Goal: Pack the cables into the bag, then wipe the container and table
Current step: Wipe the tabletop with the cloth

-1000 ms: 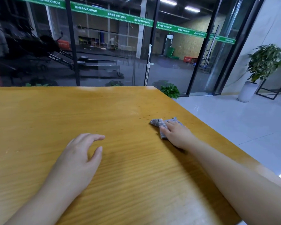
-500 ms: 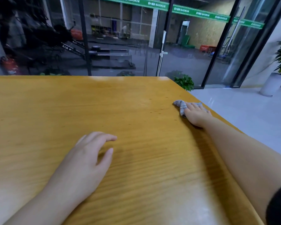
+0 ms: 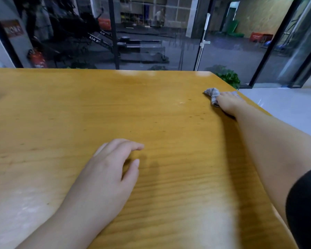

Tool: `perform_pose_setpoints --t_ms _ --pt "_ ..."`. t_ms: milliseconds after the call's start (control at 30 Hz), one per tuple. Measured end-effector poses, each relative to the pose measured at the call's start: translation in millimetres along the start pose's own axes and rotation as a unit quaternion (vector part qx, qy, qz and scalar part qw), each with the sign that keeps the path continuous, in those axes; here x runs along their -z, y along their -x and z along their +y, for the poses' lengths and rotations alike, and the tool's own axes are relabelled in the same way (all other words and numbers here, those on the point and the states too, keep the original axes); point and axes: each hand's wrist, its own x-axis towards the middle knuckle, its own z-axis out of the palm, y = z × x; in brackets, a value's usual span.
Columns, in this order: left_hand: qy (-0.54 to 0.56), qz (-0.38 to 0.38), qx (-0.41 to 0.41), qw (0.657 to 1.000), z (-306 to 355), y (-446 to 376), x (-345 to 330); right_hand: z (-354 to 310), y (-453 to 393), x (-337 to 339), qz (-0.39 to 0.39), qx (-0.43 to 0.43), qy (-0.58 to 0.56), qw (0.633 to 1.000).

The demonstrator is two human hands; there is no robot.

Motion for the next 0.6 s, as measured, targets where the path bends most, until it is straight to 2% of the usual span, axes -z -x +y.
perform_pose_setpoints --t_ms 133,333,600 --pt "-0.008 -0.004 -0.006 1.000 2.6 -0.1 -0.1 -40.3 -3.8 -5.9 -0.024 0.062 0.014 0.998" --pt "-0.004 0.017 -0.009 1.000 4.8 -1.4 3.6 -120.5 39.8 -10.4 -0.063 0.207 0.017 0.976" --pt "-0.005 0.041 -0.003 0.999 7.4 -2.0 7.1 -176.5 136.1 -5.9 -0.083 0.295 0.017 0.952"
